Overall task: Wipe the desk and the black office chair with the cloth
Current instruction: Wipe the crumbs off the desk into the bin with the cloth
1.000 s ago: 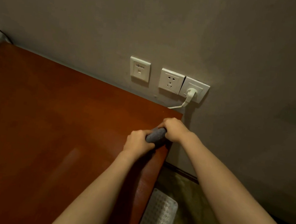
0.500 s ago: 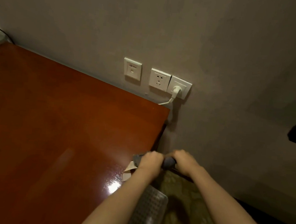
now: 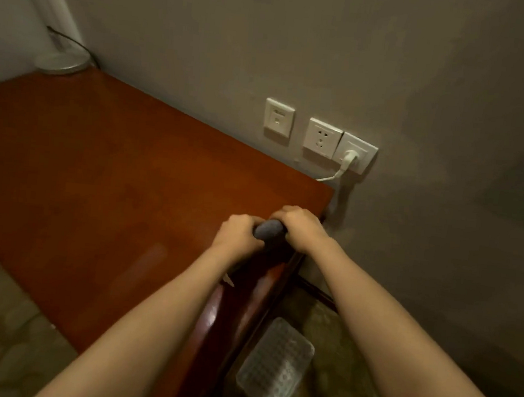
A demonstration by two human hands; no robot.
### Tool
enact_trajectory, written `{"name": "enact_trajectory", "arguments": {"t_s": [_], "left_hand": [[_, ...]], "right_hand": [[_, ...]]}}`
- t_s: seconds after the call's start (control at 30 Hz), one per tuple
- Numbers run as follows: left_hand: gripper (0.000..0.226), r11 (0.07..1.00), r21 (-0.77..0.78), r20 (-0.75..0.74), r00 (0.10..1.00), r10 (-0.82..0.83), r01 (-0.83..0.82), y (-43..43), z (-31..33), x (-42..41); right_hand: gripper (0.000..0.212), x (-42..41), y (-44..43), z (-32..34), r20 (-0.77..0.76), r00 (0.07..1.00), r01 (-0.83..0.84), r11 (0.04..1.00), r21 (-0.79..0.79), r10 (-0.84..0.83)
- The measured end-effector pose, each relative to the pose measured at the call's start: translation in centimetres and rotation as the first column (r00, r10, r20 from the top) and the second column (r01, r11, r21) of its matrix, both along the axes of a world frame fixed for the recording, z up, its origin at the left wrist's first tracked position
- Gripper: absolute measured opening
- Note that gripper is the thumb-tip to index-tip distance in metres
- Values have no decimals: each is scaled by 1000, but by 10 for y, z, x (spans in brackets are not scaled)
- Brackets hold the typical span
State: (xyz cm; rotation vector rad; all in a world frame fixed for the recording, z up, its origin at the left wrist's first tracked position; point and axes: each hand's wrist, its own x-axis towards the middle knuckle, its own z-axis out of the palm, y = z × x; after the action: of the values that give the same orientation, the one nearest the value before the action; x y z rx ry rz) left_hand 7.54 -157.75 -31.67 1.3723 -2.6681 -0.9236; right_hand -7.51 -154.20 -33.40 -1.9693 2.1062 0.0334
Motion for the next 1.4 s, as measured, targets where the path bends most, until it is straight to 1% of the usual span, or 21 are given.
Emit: {"name": "enact_trajectory", "arguments": {"t_s": [0.1,0.13,0.2,0.27,0.3,0.37,0.47,0.67,0.8,0.93,1.0,1.1,1.13,1.17,1.27,1.33,1.4], "left_hand": [[42,993,-69,25,994,103,-101,-8,-2,36],[43,989,-92,54,991,120,-114,-8,-6,48],[43,988,-106,138,982,130,-116,-3,-17,68],[40,988,-87,212,967,140,-124,8,-31,80],[39,988,-79,228,962,149,-134,14,-37,84],[36,986,-72,231,959,161,-149,22,-45,83],[32,992,-30,228,965,126,-122,31,-44,74],[12,996,54,191,980,59,-71,63,-42,49],[18,996,85,158,987,24,-38,81,-45,39],[11,997,81,174,984,-21,7,94,-46,29],[14,992,123,166,985,-42,22,100,-49,23],[33,979,190,181,978,-103,68,124,-64,16],[36,978,189,194,973,-127,90,133,-72,14],[37,977,183,207,967,-145,107,139,-77,12],[39,982,129,199,967,-160,136,139,-77,6],[40,988,72,151,978,-145,136,125,-63,1],[41,990,14,86,987,-139,138,110,-43,-7]], "right_hand": [[48,34,-14,-5,88,994,-62,996,-63,67],[48,45,-16,-9,110,989,-92,993,-67,99],[43,65,-20,-22,127,978,-166,986,-18,167],[39,81,-19,-34,101,969,-232,971,51,226],[39,86,-17,-39,87,966,-248,967,54,243],[40,86,-11,-42,84,970,-233,972,36,229],[44,75,6,-39,111,975,-195,980,25,192],[40,52,44,-39,101,982,-163,986,37,159],[37,40,67,-41,112,985,-131,991,20,128],[37,31,87,-45,98,989,-108,994,-19,110],[34,25,96,-47,72,992,-102,994,23,100],[28,20,115,-59,30,993,-121,964,237,118],[27,19,123,-66,18,992,-123,952,280,123],[27,18,130,-72,3,992,-122,951,283,126],[31,9,138,-73,0,995,-92,971,220,95],[31,0,132,-61,48,999,-15,994,111,10],[28,-8,118,-43,100,993,62,997,-40,-58]]}}
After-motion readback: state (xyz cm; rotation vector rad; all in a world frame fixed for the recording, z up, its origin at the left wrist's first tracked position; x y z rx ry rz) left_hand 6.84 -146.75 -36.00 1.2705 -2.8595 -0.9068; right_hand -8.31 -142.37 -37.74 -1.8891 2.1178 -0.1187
